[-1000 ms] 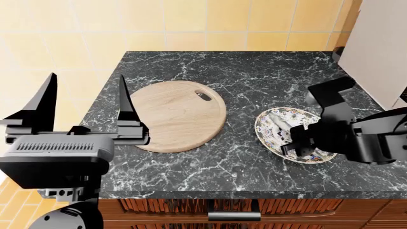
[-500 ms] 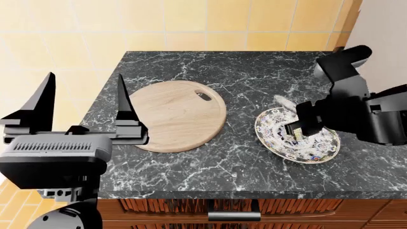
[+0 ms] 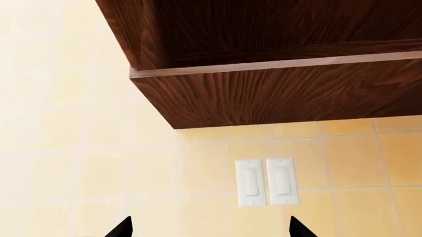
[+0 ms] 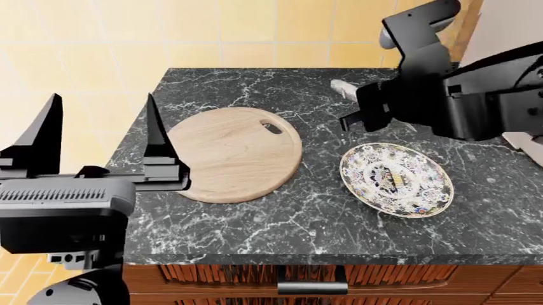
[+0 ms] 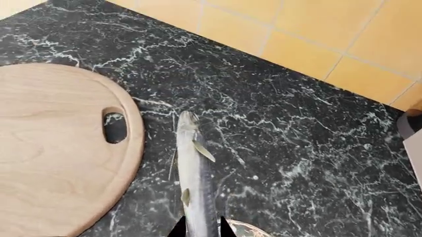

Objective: Pick the fish from the plate and place it on the cutting board. Then pick the condiment bottle from the cabinet and place it next to the cutting board.

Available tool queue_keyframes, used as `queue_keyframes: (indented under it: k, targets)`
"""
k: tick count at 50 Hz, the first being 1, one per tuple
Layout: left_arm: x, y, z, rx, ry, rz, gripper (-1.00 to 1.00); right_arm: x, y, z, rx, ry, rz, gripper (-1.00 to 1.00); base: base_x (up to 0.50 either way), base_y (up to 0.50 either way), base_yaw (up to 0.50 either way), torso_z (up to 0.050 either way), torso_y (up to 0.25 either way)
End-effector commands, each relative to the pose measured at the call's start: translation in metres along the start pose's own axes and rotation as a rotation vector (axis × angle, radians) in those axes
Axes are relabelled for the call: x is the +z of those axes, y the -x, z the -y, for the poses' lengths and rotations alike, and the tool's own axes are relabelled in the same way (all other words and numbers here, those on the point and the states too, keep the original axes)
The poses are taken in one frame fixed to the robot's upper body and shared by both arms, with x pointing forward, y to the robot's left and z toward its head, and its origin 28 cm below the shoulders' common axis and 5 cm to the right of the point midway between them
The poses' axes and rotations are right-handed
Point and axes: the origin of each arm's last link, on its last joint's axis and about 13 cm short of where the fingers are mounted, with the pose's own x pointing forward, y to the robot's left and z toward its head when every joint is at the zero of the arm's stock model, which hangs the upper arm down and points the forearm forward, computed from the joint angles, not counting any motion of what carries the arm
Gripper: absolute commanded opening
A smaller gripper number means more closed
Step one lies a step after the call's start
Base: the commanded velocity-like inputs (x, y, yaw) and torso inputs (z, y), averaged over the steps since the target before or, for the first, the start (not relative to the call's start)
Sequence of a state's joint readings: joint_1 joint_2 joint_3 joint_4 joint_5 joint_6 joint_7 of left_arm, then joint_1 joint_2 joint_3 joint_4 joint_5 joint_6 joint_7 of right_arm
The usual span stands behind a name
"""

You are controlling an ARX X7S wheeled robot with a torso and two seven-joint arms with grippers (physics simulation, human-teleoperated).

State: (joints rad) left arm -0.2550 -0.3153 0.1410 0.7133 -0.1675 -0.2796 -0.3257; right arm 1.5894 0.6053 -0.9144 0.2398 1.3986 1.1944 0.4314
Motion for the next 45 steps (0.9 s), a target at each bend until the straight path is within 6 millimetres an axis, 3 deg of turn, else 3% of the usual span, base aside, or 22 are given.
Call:
queue_keyframes:
  k: [1, 15, 28, 45]
  targets:
    - [0.005, -0.003, -0.008, 0.029, 0.030, 0.005, 1.00, 0.058, -0.048, -0.050, 0.068, 0.049, 0.088, -1.00, 0.00, 0.00, 0.00, 0.000, 0.010]
    - [0.007, -0.004, -0.011, 0.046, 0.045, 0.000, 1.00, 0.069, -0.084, -0.073, 0.115, 0.029, 0.105, -1.00, 0.00, 0.00, 0.00, 0.000, 0.000]
    - [0.007, -0.005, -0.014, 0.054, 0.051, 0.000, 1.00, 0.034, -0.111, -0.104, 0.202, 0.006, 0.110, -1.00, 0.00, 0.00, 0.00, 0.000, 0.001]
    - [0.009, -0.006, -0.016, 0.061, 0.060, 0.007, 1.00, 0.004, -0.123, -0.129, 0.265, 0.046, 0.078, -1.00, 0.00, 0.00, 0.00, 0.000, 0.001]
